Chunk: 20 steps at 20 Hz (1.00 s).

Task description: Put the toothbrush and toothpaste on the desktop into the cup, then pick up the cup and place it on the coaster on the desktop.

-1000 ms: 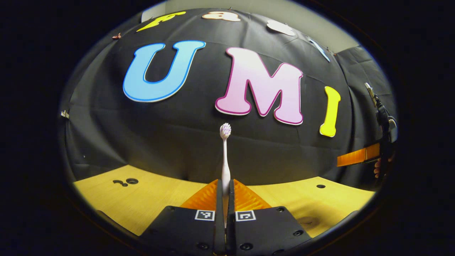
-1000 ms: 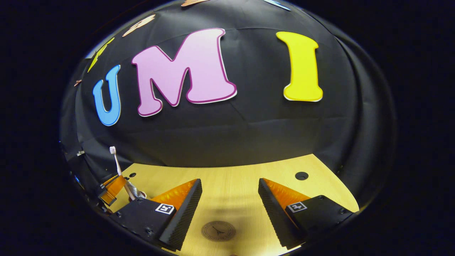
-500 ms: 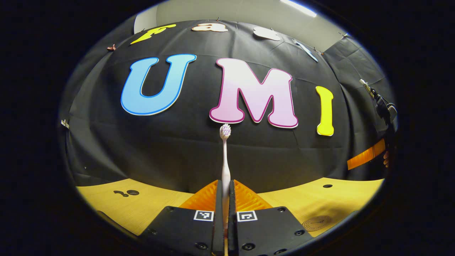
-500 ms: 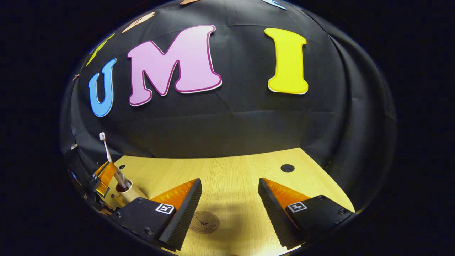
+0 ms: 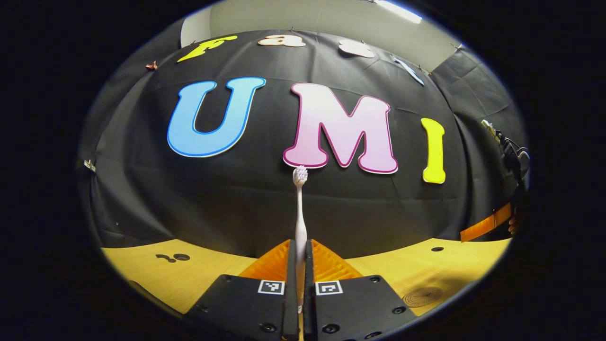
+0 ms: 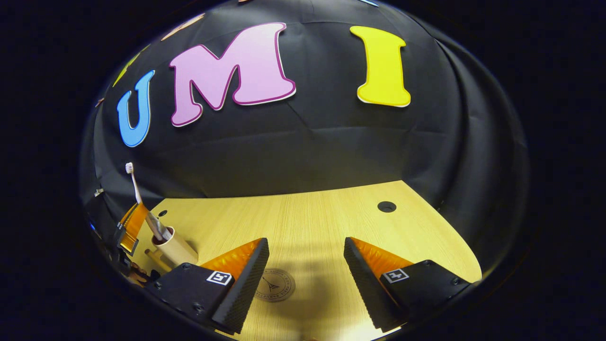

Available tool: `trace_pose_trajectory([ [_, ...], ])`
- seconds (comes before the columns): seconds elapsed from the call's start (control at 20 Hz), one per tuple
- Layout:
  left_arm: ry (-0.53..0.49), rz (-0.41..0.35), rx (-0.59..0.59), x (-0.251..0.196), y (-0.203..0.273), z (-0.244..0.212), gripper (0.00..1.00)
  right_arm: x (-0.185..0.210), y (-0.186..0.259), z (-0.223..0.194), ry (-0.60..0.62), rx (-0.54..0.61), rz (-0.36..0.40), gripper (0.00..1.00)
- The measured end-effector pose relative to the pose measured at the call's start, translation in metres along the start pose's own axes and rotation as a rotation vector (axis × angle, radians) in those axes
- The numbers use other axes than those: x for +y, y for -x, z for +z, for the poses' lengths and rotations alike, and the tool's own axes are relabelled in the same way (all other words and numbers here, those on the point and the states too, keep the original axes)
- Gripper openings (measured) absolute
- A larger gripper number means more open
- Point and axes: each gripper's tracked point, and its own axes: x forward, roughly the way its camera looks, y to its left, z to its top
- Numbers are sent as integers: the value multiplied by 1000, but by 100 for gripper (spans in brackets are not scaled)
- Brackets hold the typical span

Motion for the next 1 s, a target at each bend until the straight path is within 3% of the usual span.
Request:
trace_pose_trajectory([
  [0.25, 10, 7, 41, 1, 2, -15, 13, 0, -3, -2, -10, 8, 3, 98],
  [0.4, 1, -16, 67, -4, 5, -16, 68, -2, -5, -4, -17, 18, 0, 98],
  [0.55, -49, -21, 116, -4, 13, -19, 82, -6, -5, -3, -32, 12, -3, 98],
  [0.65, -79, -21, 151, -2, 20, -21, 98, -9, -5, -1, -42, 10, -7, 98],
  [1.0, -85, -28, 342, 8, 42, -30, 98, -25, 4, 4, -58, 10, -31, 98],
])
